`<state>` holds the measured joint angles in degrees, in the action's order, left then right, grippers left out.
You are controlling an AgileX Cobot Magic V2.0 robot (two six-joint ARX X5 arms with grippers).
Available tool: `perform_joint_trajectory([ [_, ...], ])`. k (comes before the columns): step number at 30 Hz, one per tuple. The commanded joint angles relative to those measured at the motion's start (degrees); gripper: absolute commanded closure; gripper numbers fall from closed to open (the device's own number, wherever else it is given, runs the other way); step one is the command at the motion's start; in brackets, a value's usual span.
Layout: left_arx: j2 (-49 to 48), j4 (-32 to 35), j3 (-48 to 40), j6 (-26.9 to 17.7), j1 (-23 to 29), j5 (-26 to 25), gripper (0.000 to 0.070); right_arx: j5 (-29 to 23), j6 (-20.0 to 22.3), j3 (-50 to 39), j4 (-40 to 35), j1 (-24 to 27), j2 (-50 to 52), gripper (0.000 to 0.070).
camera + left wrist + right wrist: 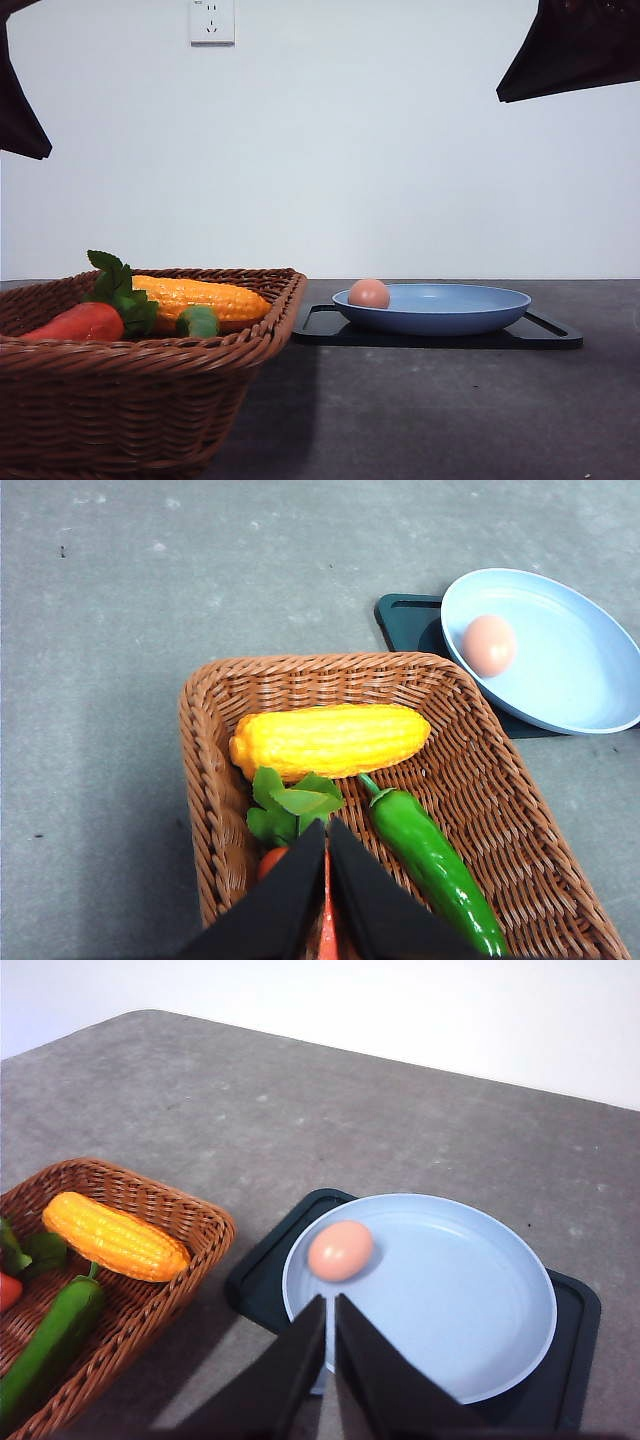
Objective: Transfer egg from basket to plate and serve
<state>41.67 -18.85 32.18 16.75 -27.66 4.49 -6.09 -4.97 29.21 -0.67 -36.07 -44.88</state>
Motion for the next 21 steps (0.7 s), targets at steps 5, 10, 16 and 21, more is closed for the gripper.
perform_joint_trajectory([
  [5, -0.92, -0.84, 0.74, -3.57, -0.44, 0.37, 0.0700, -0.17, -0.79, 0.55, -0.61, -0.50, -0.31, 0.0700],
  [10, -10.68, -7.10, 0.57, -13.17, 1.27, 3.64, 0.0700, -0.18, -0.79, 0.55, -0.61, -0.50, -0.31, 0.0700],
  [16, -25.66, -4.05, -2.13, -20.27, 10.25, 3.65, 0.0700, -0.18, -0.79, 0.55, -0.61, -0.50, -0.31, 0.0700],
  [21, -34.17, -2.08, -7.05, -20.15, 19.80, 3.01, 0.0700, -0.18, -0.79, 0.55, -0.61, -0.50, -0.31, 0.0700],
])
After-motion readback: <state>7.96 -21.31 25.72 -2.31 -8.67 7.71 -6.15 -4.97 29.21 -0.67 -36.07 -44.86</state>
